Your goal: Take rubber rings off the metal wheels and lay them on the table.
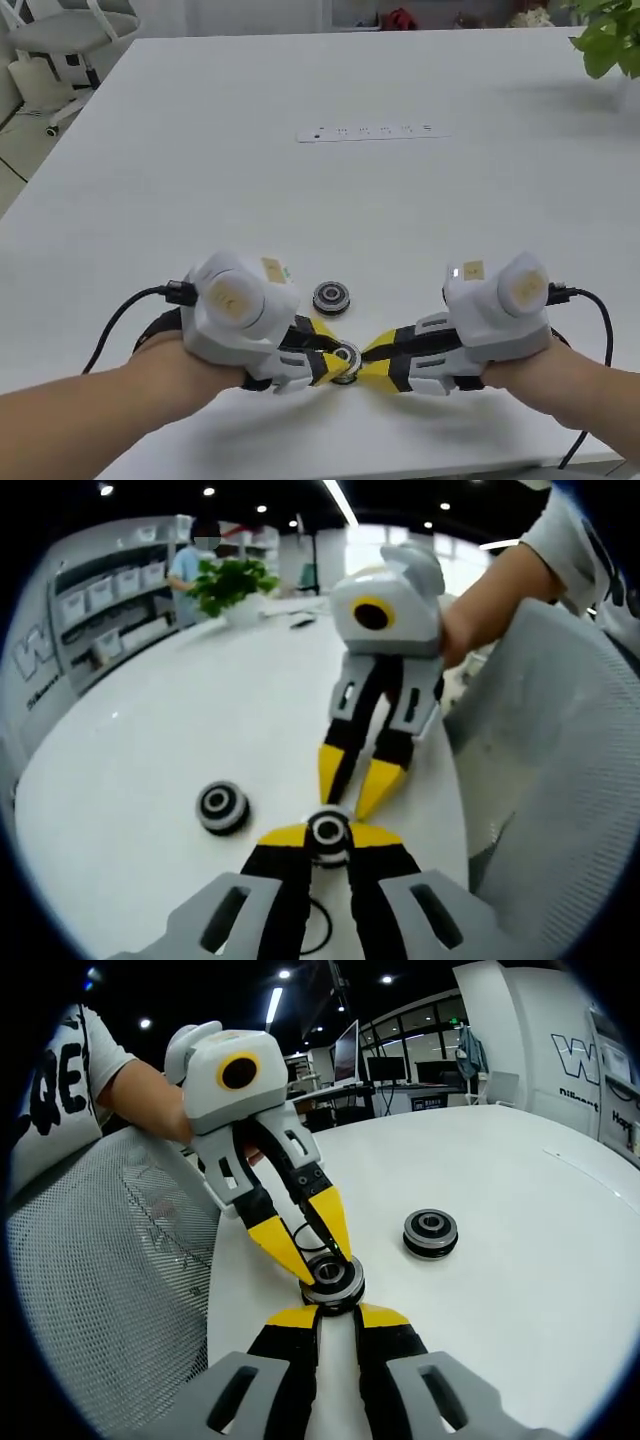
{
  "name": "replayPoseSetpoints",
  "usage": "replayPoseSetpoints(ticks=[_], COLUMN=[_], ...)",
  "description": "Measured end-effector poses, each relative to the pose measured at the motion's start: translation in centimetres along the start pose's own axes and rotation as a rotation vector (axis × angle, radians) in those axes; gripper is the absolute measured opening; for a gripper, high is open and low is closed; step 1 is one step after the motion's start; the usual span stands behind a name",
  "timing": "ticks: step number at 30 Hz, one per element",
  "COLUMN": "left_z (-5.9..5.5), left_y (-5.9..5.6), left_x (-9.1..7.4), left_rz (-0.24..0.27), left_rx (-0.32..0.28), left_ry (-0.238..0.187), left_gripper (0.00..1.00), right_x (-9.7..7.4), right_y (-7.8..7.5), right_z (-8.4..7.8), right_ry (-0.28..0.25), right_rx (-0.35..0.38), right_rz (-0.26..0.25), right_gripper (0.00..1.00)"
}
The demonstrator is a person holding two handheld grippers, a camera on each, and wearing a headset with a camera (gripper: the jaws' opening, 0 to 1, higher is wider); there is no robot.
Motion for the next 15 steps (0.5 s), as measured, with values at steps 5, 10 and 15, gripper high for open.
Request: replayPoseSetpoints(ticks=[5,10,15], left_z=[-0.01,-0.04,-0.08], left_y=[0.01,0.02,0.05], left_x=[0.03,0.01,0.0], left_rz=[0.004,0.007,0.012], left_rx=[-0.004,-0.007,-0.012], left_ry=[-0.001,-0.007,-0.009], left_gripper=[0.14,0.14,0.14], right_x=[0.09,0.01,-0.01], right_y=[-0.08,-0.23,-0.24], right_z=[0.01,-0.06,-0.15], right_ry=[0.004,0.005,0.004], right_rx=[0.012,0.038,0.056], right_rz=[-0.003,-0.004,-0.01], right_gripper=[0.12,0.05,0.03])
Point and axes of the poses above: the centre of the closed fingertips' face, and the gripper's own axes: x roughly forward along the fingers, y roughly to its left, z roughly out of its top, the point moved 7 cm from there along -x, roughly backward along the fingers, and after that the axes turned 9 degrees about -y, right-handed, at the moved point
